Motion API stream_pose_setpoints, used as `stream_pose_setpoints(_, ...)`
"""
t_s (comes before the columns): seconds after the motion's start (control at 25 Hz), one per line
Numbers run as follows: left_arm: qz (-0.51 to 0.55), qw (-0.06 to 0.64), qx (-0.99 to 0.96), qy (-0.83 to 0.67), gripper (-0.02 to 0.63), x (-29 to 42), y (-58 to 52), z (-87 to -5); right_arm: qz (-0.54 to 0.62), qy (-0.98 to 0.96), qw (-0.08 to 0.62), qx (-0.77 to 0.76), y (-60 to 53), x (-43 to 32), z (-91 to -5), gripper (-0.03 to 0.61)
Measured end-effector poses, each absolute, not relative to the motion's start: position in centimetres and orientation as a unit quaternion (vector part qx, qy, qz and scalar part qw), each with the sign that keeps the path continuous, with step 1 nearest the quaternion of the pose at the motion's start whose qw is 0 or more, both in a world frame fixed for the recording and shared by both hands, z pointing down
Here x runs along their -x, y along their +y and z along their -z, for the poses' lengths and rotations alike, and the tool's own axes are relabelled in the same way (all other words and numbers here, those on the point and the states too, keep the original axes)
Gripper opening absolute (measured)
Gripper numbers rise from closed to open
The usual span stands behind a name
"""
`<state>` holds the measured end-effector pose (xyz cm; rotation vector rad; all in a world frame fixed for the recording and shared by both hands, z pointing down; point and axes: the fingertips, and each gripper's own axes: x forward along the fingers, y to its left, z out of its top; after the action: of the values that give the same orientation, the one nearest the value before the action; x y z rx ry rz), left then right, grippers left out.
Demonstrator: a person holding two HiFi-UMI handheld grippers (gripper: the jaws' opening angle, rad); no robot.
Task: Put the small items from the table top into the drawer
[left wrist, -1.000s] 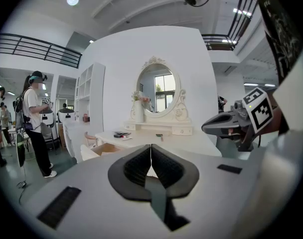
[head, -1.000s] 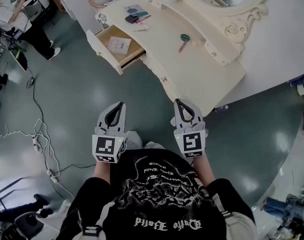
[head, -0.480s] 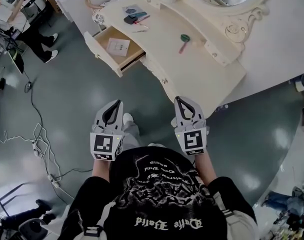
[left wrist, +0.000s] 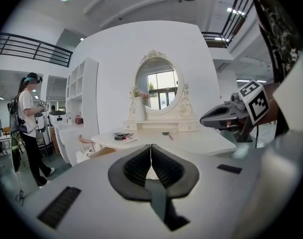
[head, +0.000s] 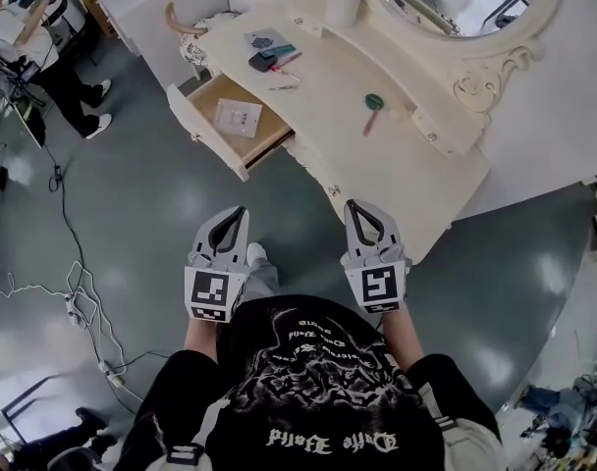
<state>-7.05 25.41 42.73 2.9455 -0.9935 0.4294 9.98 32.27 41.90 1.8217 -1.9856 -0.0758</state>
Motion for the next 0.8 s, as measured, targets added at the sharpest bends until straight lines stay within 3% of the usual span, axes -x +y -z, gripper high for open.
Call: stream_pose_setpoints(0.8, -0.131, 0.016, -0.944, -0.302, 0.015, 8.0, 14.5, -42.9, -0.008, -0.709, 0.238, -0.664, 22.2, -8.4, -43.3, 0.011)
